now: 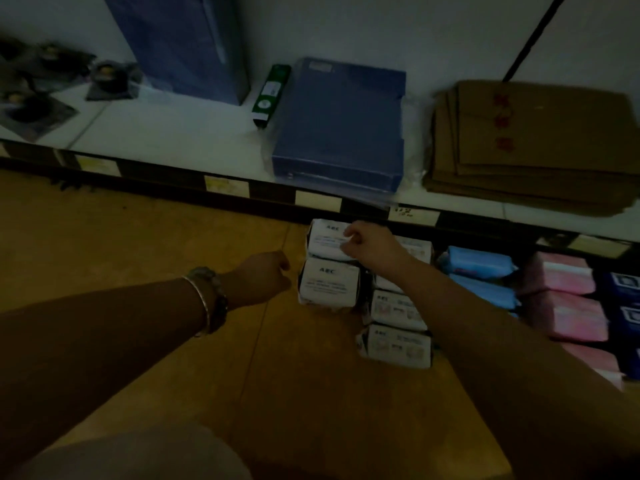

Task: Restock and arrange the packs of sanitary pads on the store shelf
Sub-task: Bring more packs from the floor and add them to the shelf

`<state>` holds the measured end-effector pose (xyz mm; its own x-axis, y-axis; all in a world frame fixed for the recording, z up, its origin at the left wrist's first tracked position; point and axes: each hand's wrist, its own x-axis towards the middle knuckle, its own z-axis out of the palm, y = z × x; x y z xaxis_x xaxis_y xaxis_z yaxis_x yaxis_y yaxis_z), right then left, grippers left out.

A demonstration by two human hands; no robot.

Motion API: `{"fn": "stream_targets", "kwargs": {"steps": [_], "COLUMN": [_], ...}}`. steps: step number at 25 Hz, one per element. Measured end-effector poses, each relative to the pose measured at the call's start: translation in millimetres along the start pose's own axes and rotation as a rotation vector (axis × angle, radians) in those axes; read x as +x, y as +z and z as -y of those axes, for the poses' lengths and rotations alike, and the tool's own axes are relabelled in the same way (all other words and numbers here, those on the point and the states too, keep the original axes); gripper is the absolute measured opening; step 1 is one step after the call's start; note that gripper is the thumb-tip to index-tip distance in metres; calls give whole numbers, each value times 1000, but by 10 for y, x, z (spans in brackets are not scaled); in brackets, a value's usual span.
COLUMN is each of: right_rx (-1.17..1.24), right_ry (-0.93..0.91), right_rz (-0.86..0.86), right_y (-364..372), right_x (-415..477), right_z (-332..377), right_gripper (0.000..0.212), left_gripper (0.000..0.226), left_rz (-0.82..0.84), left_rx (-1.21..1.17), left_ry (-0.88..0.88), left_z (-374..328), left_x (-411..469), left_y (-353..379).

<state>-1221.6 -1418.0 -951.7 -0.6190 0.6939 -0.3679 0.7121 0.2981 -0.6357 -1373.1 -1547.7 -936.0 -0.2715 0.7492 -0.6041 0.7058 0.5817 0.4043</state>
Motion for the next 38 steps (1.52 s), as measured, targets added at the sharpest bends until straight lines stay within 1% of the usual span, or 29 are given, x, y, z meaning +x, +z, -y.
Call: {"fn": "stream_targets", "kwargs": {"steps": [3,7,10,11,13,15,16,19,22,24,27,28,30,32,33,35,36,38], "right_rx": [-135,-354,-583,-666,-797,-851,-861,-857,-846,-774,-543,-429,-124,189,298,445,503,598], "right_ry": [25,-12,-54,-72,-124,-127,-107,-11,3,-11,22,50,104,123,101,36,2,-50], "right_rz": [154,242,278,266,197,136,135,216,214,217,205,200,211,214,203,215,236,258], "right_y": [163,388,529,579,678,736,744,737,696,644,465,370,133,-107,-215,-408,-489,-641], "right_x": [-17,46,40,21,-9,-9,1,13,-35,-43,2,21,6,-52,-91,-180,-223,-307], "right_z": [-134,-201,-244,-269,-312,-334,-336,-353,-345,-289,-153,-107,10,100,128,172,190,210], "right_gripper": [55,69,83,84,77,71,72,86,93,93,90,89,87,77,65,41,36,34], "left_gripper": [40,40,41,41,42,44,44,46,46,46,48,50,55,64,71,87,94,105], "left_rz": [43,12,-12,-12,-9,-10,-14,-21,-10,-8,-5,-4,-5,-24,-34,-45,-53,-55], "left_rx": [36,52,34,42,67,78,82,90,90,101,118,115,80,16,-48,-266,-390,-588], "left_ry": [14,38,17,16,24,27,30,39,29,32,35,32,5,-30,-49,-72,-61,1], "left_z": [-102,-178,-155,-140,-105,-89,-84,-67,-44,-35,-8,2,37,65,77,77,64,17], "left_x": [-55,-60,-68,-81,-104,-130,-141,-163,-176,-190,-222,-239,-274,-307,-320,-341,-361,-398], "left_y": [80,101,68,63,60,57,47,24,23,15,-17,-30,-50,-64,-73,-122,-163,-264]}}
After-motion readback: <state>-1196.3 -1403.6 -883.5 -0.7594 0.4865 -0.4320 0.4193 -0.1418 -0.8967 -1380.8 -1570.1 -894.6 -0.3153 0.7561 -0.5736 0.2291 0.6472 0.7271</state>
